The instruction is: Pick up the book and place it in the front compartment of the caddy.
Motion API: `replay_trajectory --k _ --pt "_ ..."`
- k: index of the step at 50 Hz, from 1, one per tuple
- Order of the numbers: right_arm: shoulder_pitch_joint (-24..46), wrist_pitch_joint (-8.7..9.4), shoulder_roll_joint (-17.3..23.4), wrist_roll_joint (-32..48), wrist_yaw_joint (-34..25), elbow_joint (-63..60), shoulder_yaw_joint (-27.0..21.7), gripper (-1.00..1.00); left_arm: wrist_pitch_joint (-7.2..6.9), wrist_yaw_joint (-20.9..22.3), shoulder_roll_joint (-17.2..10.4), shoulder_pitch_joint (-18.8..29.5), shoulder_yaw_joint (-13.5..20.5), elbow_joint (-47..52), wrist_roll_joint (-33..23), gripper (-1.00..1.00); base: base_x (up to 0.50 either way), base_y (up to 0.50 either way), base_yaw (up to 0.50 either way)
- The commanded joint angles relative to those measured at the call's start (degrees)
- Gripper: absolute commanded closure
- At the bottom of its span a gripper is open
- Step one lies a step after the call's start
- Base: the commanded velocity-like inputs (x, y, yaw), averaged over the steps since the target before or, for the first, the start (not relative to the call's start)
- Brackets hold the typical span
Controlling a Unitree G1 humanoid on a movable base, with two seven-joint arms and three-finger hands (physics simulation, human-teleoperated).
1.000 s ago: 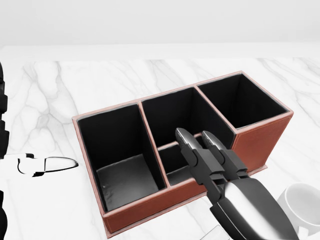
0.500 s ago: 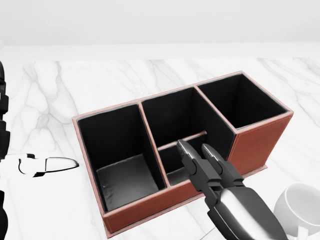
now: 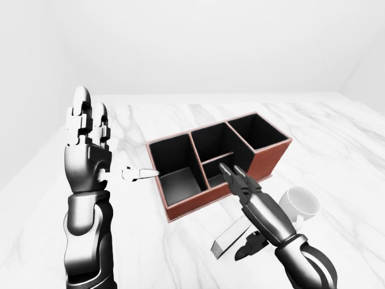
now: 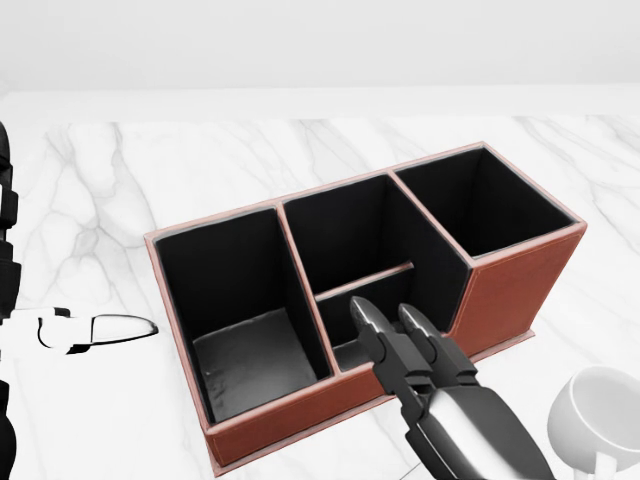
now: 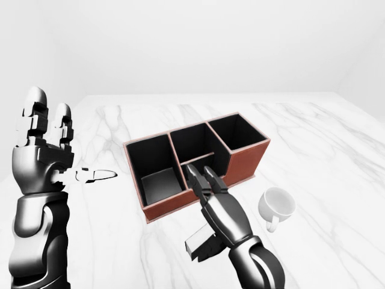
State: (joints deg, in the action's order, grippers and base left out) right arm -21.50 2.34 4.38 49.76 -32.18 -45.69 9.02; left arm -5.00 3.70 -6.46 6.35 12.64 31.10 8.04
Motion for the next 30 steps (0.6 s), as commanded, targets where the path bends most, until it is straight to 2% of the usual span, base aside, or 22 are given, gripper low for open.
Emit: replay_trajectory --k 1,16,30 --pt "-0.91 -1.75 0.56 0.46 2.40 2.48 0.61 -1.00 0.00 -0.03 -0.04 0.14 0.05 -0.01 0.05 -1.00 0.00 0.00 0.00" --pt "-1.80 -3.66 1.21 0.88 5.03 5.66 1.17 -1.00 0.00 -0.08 -0.05 0.09 0.05 0.10 0.05 -1.00 0.00 0.00 0.00" --pt "-2.14 -4.45 1.39 1.26 6.42 7.06 1.16 -1.00 0.00 -0.06 0.05 -0.15 -0.09 0.42 -0.01 -1.00 0.00 0.00 0.00"
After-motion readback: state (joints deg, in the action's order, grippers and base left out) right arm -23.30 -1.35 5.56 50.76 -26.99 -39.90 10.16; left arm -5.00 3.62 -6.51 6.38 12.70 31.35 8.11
